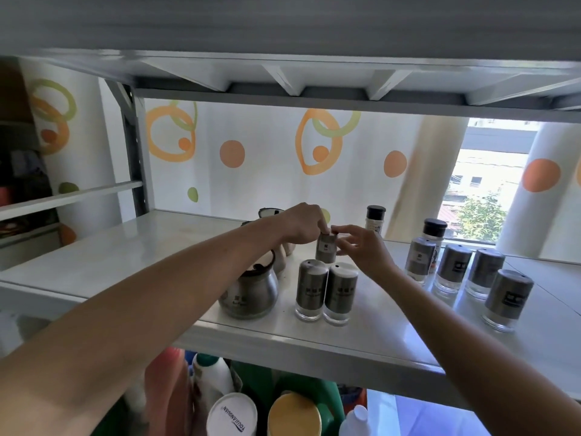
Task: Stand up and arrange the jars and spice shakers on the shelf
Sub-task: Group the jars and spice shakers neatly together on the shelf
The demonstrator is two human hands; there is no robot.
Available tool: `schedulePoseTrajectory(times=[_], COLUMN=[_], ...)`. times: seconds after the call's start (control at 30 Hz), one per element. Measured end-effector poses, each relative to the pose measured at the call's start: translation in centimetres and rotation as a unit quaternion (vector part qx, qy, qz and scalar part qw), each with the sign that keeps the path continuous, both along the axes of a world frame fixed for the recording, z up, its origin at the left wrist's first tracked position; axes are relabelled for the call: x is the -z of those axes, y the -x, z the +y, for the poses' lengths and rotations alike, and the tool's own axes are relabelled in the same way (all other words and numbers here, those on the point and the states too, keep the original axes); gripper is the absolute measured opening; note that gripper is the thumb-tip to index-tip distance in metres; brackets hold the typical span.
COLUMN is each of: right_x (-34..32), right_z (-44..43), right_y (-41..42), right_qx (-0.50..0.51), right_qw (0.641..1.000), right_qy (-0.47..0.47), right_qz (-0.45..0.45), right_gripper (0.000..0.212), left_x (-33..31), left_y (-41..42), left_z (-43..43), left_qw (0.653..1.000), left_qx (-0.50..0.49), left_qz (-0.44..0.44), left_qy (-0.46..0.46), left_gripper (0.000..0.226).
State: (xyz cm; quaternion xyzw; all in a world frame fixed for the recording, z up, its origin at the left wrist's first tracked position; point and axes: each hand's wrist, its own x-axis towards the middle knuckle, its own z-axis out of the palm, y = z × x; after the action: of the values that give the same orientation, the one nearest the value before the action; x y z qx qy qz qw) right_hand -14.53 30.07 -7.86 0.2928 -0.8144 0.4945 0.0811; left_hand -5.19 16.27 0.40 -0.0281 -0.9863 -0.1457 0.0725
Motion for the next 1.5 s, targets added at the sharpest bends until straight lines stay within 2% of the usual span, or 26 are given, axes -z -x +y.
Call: schedulePoseTrajectory(times=[0.1, 0.23, 0.67, 1.03, 1.2, 1.5], right_x=[-1.3, -2.2, -2.8, -3.4, -3.7, -3.9], right_z=[-0.2, -0.5, -0.2, -0.4, -0.5, -0.5], right_y=[-0.2, -1.1, -4.1, -5.1, -5.3, -5.5], right_qx=[-0.031, -0.051, -0.040, -0.059, -0.056, -0.052], right_qw=[0.999, 0.998, 0.998, 0.996, 0.996, 0.995], right_qy=[0.004, -0.008, -0.029, -0.035, -0.037, -0.051], right_qz=[-0.025, -0.047, -0.026, -0.051, -0.052, -0.062], right_gripper=[0.008, 0.020, 0.025, 0.026, 0.037, 0.036], left_x=[0.0, -0.1, 0.1, 0.0, 0.0, -0.1], left_y=[-0.8, -2.1, -5.1, -6.8, -7.1, -7.7], left_z=[-0.3, -0.4, -0.7, -0.4, -0.4, -0.2], left_qw=[1.000, 1.000, 1.000, 1.000, 0.999, 0.999], left_qx=[-0.003, -0.011, 0.007, 0.004, 0.002, 0.002], left_qz=[0.008, 0.018, 0.020, 0.017, 0.021, 0.027], left_qy=[0.003, 0.012, 0.006, -0.019, -0.024, -0.030], left_gripper=[0.053, 0.053, 0.054, 0.051, 0.052, 0.051])
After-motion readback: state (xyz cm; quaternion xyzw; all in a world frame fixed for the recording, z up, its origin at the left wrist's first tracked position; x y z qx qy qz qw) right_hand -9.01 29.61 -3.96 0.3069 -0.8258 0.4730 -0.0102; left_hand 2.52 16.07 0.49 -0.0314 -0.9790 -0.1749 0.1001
